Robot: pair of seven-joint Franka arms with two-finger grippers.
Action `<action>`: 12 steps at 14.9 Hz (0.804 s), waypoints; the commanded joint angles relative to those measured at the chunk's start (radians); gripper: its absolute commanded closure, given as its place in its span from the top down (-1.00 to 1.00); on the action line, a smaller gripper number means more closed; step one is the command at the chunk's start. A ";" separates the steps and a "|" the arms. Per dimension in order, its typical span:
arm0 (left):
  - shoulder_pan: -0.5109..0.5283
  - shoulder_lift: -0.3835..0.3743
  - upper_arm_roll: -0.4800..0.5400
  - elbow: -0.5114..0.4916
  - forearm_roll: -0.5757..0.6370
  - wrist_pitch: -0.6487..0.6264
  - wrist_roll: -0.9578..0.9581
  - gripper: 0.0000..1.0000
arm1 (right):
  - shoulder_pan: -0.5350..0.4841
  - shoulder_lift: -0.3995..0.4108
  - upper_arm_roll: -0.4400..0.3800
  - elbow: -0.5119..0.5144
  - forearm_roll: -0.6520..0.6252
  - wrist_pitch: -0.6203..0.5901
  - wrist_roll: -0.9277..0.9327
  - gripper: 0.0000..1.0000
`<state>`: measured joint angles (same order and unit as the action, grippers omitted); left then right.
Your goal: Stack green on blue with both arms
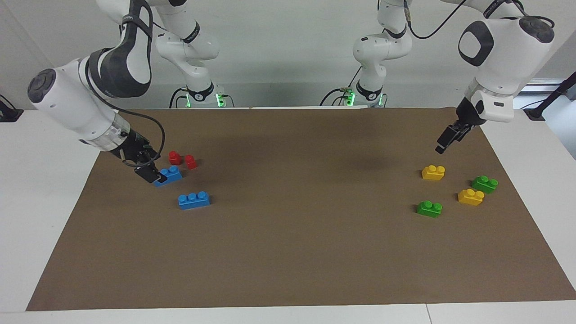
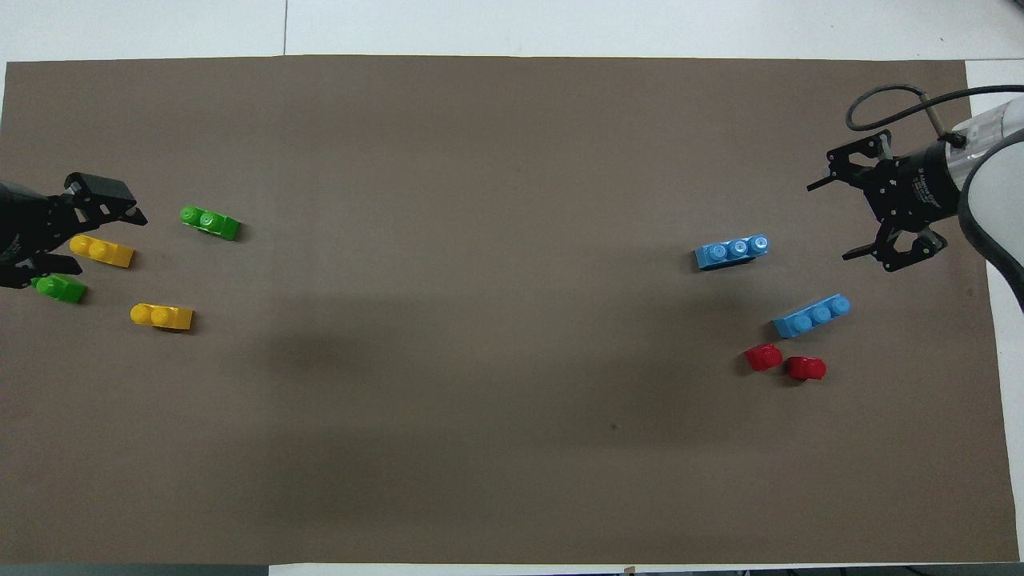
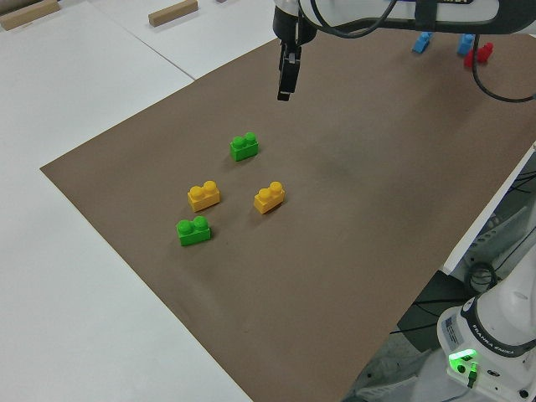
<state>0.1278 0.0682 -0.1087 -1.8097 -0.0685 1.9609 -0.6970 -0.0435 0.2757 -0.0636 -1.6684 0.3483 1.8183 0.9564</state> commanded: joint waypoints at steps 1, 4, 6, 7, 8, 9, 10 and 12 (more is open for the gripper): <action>0.009 0.065 -0.002 0.029 -0.016 0.030 -0.093 1.00 | -0.028 0.055 0.007 -0.010 0.081 0.039 0.018 0.93; 0.009 0.136 -0.002 0.061 -0.013 0.042 -0.241 1.00 | -0.039 0.106 0.007 -0.016 0.149 0.078 0.021 0.93; 0.009 0.168 -0.002 0.061 -0.008 0.093 -0.318 1.00 | -0.035 0.106 0.007 -0.051 0.167 0.136 0.068 0.93; 0.009 0.182 0.000 0.059 -0.008 0.116 -0.360 1.00 | -0.033 0.105 0.007 -0.068 0.182 0.160 0.096 0.94; 0.009 0.203 0.001 0.061 -0.008 0.125 -0.389 1.00 | -0.033 0.105 0.007 -0.080 0.193 0.173 0.099 0.94; 0.009 0.223 0.006 0.063 -0.008 0.148 -0.403 1.00 | -0.033 0.102 0.007 -0.096 0.199 0.180 0.099 0.95; 0.009 0.238 0.007 0.063 -0.004 0.164 -0.406 1.00 | -0.030 0.097 0.007 -0.118 0.201 0.182 0.101 0.96; 0.007 0.304 0.007 0.116 0.039 0.162 -0.427 1.00 | -0.029 0.091 0.007 -0.151 0.201 0.187 0.096 0.98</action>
<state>0.1295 0.3021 -0.0995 -1.7668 -0.0622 2.1175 -1.0853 -0.0715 0.3998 -0.0616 -1.7526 0.5272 1.9748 1.0413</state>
